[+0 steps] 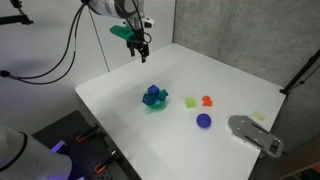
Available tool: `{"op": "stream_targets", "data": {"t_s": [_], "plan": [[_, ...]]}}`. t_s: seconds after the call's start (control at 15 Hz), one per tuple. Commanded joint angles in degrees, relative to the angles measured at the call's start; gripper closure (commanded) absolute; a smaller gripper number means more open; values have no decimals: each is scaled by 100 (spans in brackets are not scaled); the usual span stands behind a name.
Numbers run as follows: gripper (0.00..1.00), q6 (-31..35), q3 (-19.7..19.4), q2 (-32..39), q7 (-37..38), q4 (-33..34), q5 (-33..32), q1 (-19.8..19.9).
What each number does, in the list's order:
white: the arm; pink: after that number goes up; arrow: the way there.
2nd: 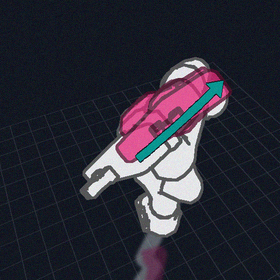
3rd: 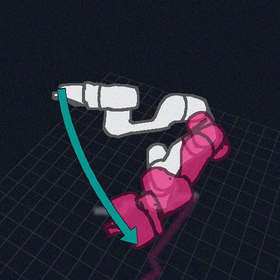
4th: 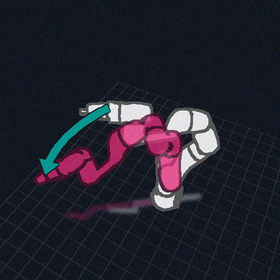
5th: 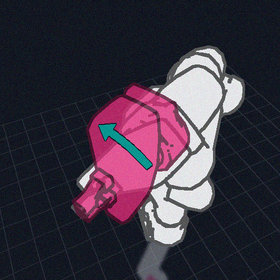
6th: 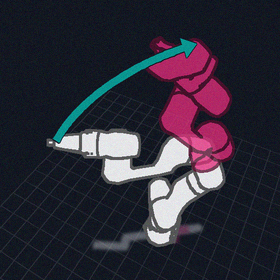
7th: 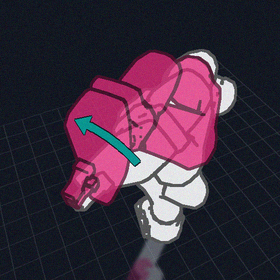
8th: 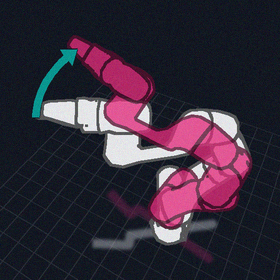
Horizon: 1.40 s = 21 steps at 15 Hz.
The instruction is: Put the green toy from the bowl on top of the yellow block
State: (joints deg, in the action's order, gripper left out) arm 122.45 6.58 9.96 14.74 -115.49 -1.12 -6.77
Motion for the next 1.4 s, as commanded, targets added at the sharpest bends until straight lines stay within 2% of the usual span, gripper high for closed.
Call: {"op": "stream_targets", "data": {"t_s": [0.0, 0.53, 0.8, 0.87, 1.33], "plan": [[0, 416, -201, 521, -17, 320, -80, 38], [0, 1622, -454, 1527, -274, 520, 264, 262], [0, 1789, -498, 1893, -343, 715, 432, 381], [0, 1784, -543, 1735, -198, 479, 323, 274], [0, 1990, -704, 2040, -111, 538, 246, 242]]}}
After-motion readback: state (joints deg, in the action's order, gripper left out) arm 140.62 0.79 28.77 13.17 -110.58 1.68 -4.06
